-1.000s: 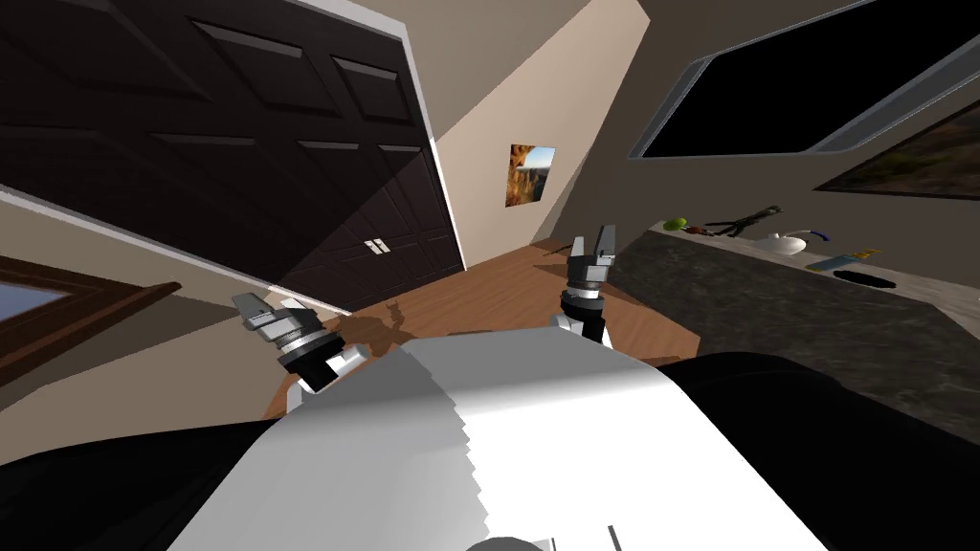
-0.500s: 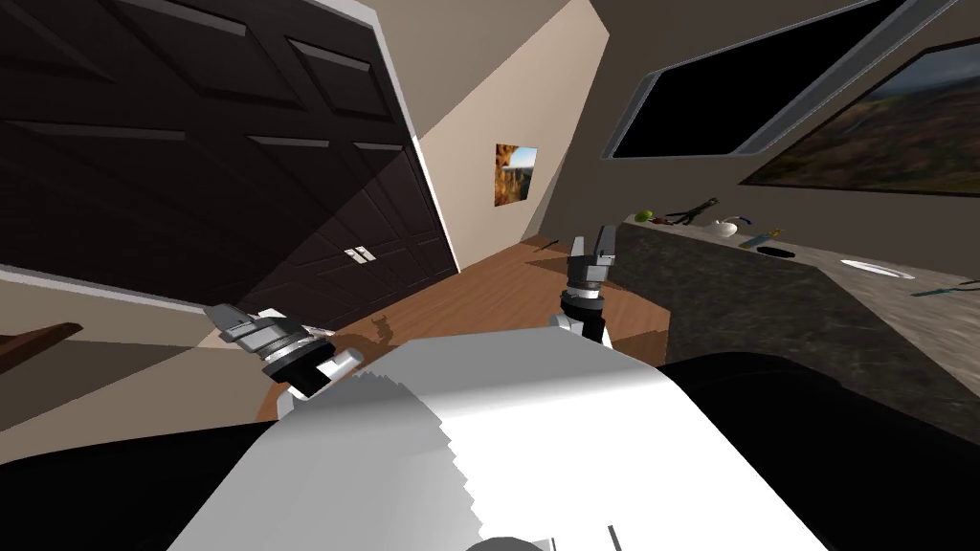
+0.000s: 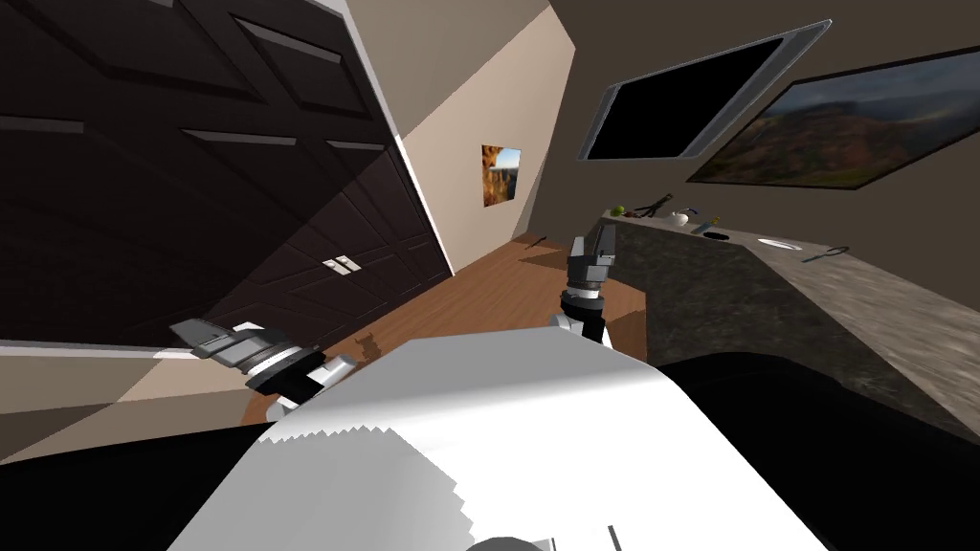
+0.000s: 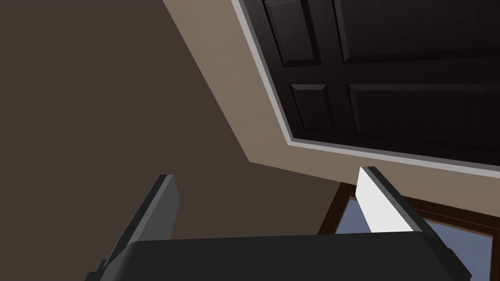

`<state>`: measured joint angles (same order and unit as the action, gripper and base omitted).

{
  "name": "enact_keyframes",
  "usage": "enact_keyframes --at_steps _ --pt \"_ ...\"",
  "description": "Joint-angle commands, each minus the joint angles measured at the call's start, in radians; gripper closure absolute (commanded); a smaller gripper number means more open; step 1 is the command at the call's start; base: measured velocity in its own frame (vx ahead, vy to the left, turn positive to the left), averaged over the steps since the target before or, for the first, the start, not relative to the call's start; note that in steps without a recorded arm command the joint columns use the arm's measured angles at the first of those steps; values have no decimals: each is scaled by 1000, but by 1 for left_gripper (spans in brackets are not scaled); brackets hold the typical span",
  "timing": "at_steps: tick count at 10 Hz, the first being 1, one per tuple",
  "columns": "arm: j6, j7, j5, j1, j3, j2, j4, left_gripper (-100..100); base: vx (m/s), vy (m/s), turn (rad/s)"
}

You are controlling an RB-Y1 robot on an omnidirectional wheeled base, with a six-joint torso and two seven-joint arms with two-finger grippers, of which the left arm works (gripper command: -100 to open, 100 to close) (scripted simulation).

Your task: Push the door open

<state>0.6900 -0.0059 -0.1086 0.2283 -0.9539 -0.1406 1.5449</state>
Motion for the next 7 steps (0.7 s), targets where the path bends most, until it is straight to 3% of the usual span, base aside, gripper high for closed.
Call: enact_keyframes --at_steps 1,4,7 --pt "-4 -6 0 -9 -28 2 -13 -100 5 140 -212" --pt "1 -16 1 -32 -94 4 -62 -100 -16 179 -293" --pt "4 -24 2 -50 -143 5 -98 -100 -18 152 -220"
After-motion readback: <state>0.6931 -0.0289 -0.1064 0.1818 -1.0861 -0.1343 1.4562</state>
